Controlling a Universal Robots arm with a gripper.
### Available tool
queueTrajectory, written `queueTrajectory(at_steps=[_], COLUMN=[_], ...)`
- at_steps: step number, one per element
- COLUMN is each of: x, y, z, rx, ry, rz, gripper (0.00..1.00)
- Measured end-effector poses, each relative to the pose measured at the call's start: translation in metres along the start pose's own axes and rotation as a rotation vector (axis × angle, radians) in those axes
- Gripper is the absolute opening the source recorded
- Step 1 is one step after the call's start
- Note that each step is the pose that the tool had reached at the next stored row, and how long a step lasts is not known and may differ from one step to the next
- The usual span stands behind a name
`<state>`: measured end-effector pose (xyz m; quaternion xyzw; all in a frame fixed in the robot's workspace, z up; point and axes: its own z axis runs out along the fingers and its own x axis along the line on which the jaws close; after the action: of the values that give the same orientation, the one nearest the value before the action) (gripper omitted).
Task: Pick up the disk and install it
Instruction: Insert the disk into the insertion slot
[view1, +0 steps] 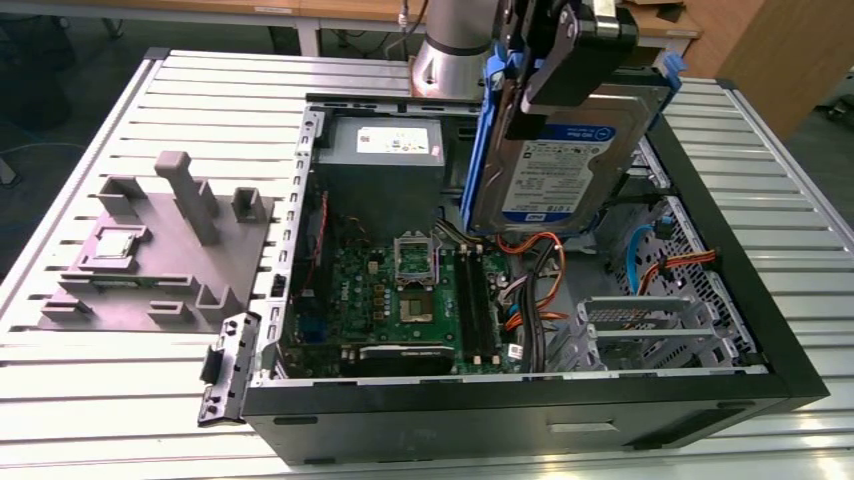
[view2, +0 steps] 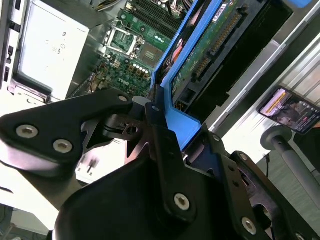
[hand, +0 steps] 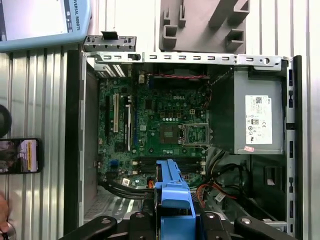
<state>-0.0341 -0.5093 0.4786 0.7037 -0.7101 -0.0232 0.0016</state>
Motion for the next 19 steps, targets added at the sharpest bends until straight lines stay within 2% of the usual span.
queueTrajectory(at_steps=[14, 19], x=[0.0012, 0.0085], y=[0.0, -0.0006], z=[0.0, 0.0002], rx=[0.0, 0.0], ry=[0.0, 0.0], rz=[0.0, 0.0], gripper=[0.37, 0.37])
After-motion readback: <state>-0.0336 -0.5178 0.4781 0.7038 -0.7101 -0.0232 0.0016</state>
